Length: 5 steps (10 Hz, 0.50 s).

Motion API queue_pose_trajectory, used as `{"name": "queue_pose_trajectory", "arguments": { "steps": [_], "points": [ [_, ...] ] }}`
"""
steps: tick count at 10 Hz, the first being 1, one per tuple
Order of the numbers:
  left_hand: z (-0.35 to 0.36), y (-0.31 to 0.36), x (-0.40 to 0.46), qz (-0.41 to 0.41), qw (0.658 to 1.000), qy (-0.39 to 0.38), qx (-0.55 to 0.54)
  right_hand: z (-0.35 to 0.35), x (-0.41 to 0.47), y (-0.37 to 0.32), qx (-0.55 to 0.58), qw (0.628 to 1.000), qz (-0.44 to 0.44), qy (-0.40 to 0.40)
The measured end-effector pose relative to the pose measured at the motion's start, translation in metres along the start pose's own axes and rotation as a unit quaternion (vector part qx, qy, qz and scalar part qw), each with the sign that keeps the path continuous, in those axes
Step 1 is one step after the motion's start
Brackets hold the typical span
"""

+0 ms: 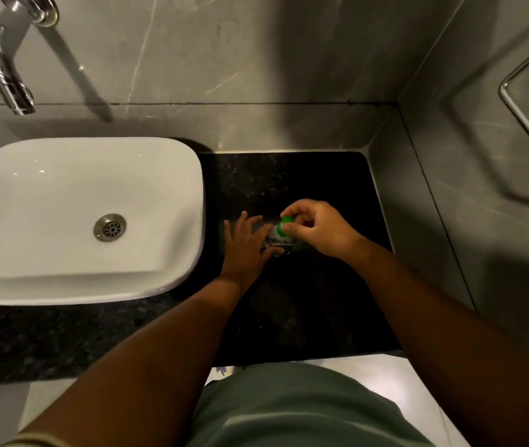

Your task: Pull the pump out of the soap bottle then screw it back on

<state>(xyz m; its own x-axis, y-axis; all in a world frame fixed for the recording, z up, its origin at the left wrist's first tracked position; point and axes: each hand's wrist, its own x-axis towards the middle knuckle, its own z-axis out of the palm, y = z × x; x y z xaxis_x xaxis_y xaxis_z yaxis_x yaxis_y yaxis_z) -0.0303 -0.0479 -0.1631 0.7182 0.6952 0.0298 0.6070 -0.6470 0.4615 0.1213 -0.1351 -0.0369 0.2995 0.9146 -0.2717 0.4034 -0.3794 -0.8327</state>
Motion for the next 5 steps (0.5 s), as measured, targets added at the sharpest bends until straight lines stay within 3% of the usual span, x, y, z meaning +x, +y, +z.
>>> {"name": "queue_pose_trajectory", "arguments": {
  "steps": [3, 5],
  "points": [
    [-0.001, 0.006, -0.003, -0.018, 1.000, -0.007, -0.012, 0.004, 0.000, 0.009, 0.036, 0.999, 0.024, 0.018],
    [-0.011, -0.001, -0.014, -0.016, 0.998, -0.035, 0.046, -0.001, -0.010, 0.041, 0.047, 0.988, 0.088, 0.122]
  ]
}}
